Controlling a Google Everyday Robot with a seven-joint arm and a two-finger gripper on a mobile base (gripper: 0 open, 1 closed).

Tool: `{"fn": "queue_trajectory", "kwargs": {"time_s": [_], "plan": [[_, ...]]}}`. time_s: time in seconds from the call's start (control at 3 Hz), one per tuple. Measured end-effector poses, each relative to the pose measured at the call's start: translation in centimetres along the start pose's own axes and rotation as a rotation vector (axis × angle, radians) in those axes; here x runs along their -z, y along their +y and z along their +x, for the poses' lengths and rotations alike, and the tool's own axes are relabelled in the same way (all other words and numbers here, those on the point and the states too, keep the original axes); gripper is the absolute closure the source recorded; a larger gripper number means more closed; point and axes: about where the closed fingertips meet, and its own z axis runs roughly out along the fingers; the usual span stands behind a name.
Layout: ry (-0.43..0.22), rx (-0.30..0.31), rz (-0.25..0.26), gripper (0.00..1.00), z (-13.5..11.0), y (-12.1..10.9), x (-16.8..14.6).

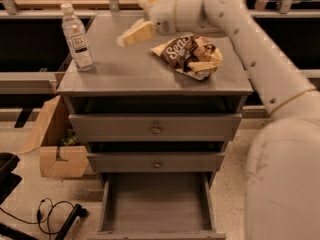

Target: Place blue plastic bottle into bottom drawer

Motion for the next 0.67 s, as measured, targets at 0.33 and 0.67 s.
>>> {"fn": "queue_trajectory", "kwargs": {"time_s": [0.33, 0.67], "plan": [[0.004, -0.021, -0.044, 0.0, 0.5, -0.3, -5.5], [0.013, -0.062, -0.095, 0.0, 0.9, 0.9, -10.2]]}}
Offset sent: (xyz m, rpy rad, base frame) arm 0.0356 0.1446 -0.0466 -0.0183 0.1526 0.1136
